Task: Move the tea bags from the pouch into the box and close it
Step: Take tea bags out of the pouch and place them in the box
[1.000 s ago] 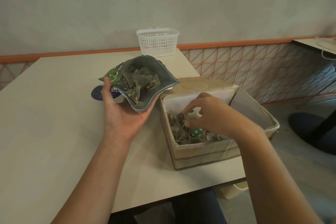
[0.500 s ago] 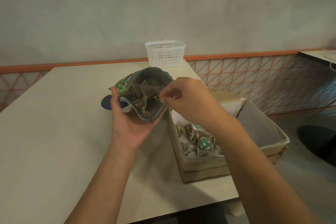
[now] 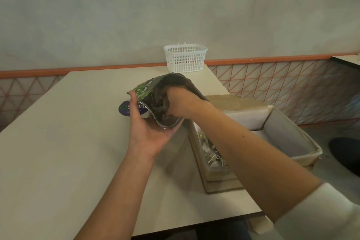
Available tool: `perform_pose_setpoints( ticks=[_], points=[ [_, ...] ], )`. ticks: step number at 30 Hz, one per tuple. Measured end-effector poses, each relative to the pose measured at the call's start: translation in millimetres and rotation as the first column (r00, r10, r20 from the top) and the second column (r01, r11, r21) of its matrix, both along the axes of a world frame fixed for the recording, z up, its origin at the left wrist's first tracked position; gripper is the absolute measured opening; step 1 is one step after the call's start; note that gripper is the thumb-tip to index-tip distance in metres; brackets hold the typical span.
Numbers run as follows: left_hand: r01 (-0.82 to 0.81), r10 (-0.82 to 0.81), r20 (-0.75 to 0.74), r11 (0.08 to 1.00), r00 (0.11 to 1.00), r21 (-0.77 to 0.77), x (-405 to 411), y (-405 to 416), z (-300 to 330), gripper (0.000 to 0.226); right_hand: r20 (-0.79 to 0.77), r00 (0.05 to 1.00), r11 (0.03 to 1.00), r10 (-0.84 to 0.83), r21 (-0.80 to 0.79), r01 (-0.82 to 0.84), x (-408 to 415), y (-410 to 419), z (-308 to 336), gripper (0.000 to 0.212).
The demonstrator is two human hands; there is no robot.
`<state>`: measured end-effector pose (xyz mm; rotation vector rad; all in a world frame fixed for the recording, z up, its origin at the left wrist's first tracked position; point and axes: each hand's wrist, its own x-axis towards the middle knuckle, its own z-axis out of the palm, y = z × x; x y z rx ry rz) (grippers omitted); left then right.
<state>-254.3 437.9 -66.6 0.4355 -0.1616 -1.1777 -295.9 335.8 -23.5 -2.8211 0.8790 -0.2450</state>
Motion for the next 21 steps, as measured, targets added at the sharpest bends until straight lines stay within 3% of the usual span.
perform_pose_setpoints(
  ticks=[4, 7, 11, 16, 21],
  points=[
    [0.013, -0.013, 0.011, 1.000, 1.000, -0.010, 0, 0, -1, 0.073, 0.025, 1.000, 0.999, -0.007, 0.051, 0.006, -16, 5, 11, 0.052],
    [0.002, -0.003, -0.009, 1.000, 1.000, -0.019, 1, 0, 0, 0.073, 0.097, 0.995, 0.997, -0.024, -0.066, 0.031, -29, 11, 16, 0.032],
    [0.010, -0.011, -0.011, 0.999, 1.000, -0.043, 2, -2, 1, 0.074, 0.334, 0.943, 0.989, 0.015, -0.146, 0.036, -49, 13, 20, 0.019],
    [0.002, -0.003, -0.028, 0.999, 1.000, -0.054, 0, -6, 0, 0.075, 0.672, 0.739, 0.998, -0.051, 0.070, 0.006, -82, 12, 37, 0.008],
    [0.017, -0.020, -0.037, 0.997, 0.999, -0.073, -2, -7, -2, 0.067, 0.834, 0.528, 0.975, -0.161, 0.217, -0.046, -111, 7, 52, 0.016]
  ],
)
